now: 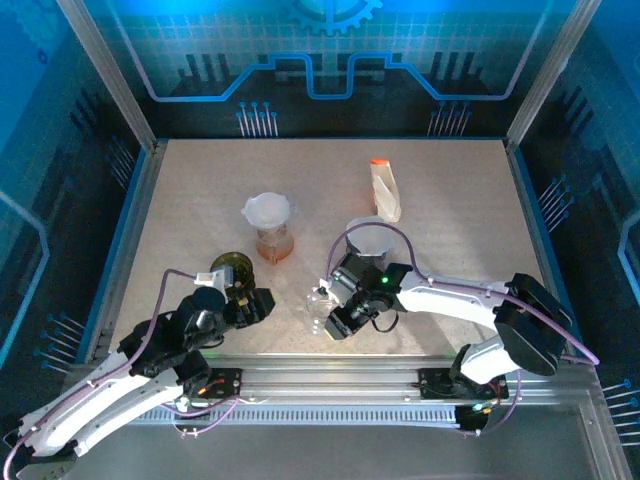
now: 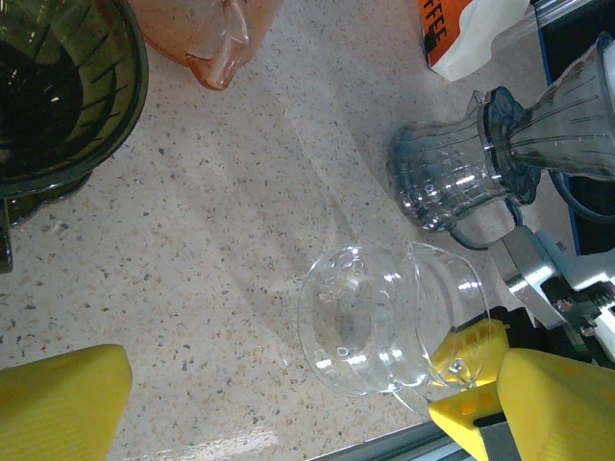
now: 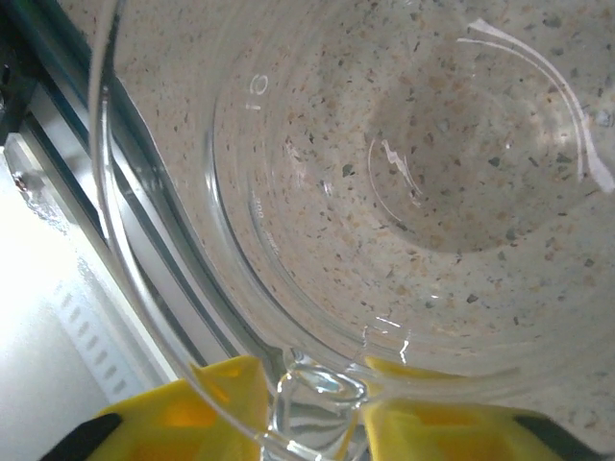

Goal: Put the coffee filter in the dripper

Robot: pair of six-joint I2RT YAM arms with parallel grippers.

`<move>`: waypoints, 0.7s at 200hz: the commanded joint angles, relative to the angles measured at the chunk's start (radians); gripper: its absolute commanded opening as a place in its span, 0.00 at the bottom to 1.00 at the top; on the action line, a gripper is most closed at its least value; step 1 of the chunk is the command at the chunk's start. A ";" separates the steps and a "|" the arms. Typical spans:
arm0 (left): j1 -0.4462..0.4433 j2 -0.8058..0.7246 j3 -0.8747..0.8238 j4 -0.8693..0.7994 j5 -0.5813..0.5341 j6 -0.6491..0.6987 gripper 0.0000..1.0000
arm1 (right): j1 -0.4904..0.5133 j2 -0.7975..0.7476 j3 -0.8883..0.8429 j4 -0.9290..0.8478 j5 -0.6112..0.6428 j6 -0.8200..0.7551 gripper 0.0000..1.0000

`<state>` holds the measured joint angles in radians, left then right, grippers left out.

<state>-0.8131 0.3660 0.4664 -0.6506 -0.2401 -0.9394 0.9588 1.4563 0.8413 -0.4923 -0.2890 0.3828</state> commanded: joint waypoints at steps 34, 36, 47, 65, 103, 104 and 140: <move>0.011 -0.009 0.033 -0.023 -0.028 0.022 0.99 | -0.011 -0.049 -0.016 -0.011 0.028 0.027 0.60; 0.010 -0.010 0.034 -0.023 -0.028 0.023 0.99 | -0.011 -0.052 -0.014 -0.013 0.031 0.028 0.61; 0.010 -0.009 0.039 -0.028 -0.034 0.023 0.99 | -0.011 -0.071 -0.014 -0.027 0.039 0.028 0.64; 0.010 -0.010 0.047 -0.037 -0.043 0.022 0.99 | -0.011 -0.106 -0.016 -0.055 0.056 0.031 0.67; 0.011 -0.007 0.073 -0.087 -0.101 0.015 0.99 | -0.003 -0.218 -0.022 -0.109 0.097 0.040 0.69; 0.011 -0.006 0.074 -0.089 -0.102 0.015 0.99 | -0.001 -0.221 -0.020 -0.111 0.099 0.039 0.69; 0.014 0.041 0.117 -0.182 -0.201 0.007 0.87 | 0.031 -0.332 0.002 -0.155 0.185 0.019 0.69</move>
<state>-0.8112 0.3710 0.5327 -0.7391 -0.3393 -0.9379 0.9688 1.1866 0.8303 -0.5873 -0.1715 0.4137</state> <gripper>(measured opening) 0.953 0.690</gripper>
